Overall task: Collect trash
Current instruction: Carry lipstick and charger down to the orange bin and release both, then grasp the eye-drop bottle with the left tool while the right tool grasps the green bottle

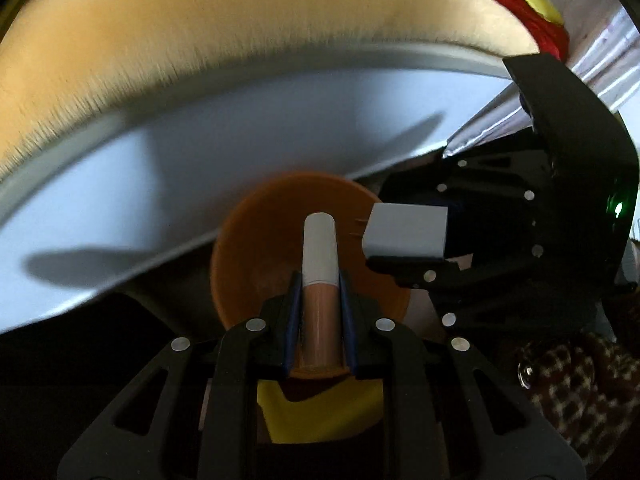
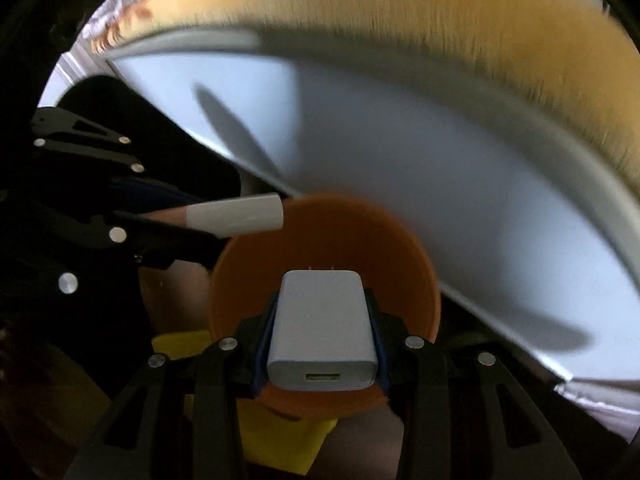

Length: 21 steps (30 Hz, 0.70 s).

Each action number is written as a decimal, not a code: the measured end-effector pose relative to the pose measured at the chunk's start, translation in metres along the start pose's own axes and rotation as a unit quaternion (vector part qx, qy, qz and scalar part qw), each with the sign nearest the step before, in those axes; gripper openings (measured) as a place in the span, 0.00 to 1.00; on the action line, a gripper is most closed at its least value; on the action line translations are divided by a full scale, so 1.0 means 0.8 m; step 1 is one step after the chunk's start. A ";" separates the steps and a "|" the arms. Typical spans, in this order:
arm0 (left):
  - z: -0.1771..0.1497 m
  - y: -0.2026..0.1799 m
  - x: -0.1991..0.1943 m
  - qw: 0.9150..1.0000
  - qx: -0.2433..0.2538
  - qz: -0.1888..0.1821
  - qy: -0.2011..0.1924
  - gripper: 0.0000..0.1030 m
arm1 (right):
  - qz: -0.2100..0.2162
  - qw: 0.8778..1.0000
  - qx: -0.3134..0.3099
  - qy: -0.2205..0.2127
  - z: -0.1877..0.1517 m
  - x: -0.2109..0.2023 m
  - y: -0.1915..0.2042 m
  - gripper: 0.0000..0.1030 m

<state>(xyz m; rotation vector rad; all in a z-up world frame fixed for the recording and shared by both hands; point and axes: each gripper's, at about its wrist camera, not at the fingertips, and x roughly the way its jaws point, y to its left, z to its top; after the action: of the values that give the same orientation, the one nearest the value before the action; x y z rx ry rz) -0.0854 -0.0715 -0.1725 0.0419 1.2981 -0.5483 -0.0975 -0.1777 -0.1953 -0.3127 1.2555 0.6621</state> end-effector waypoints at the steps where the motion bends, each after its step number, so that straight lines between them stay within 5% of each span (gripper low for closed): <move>1: 0.001 0.001 0.004 1.000 -0.002 0.004 0.007 0.36 | -0.001 1.000 0.004 0.001 -0.003 0.001 -0.002 0.57; 2: 0.003 0.002 0.006 1.000 -0.004 0.011 0.008 0.44 | -0.006 1.000 0.009 -0.009 -0.004 -0.004 -0.005 0.71; 4: 0.005 0.003 -0.001 1.000 -0.007 0.028 -0.007 0.64 | -0.014 0.999 0.013 -0.034 -0.005 -0.020 -0.010 0.73; 11: 0.024 0.004 -0.070 0.992 -0.018 0.041 -0.119 0.64 | -0.036 0.989 0.025 -0.138 0.004 -0.099 -0.028 0.73; 17: 0.080 0.019 -0.141 0.970 -0.049 0.075 -0.227 0.64 | -0.089 0.948 0.031 -0.305 0.044 -0.194 -0.045 0.76; 21: 0.124 0.035 -0.159 0.955 -0.066 0.110 -0.268 0.64 | -0.136 0.931 0.048 -0.336 0.089 -0.209 -0.074 0.76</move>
<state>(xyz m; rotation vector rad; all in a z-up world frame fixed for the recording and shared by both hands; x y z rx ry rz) -0.0054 -0.0342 -0.0347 -0.0690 0.7823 -0.2519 -0.0319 -0.2319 -0.0241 -0.1503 0.5686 0.4094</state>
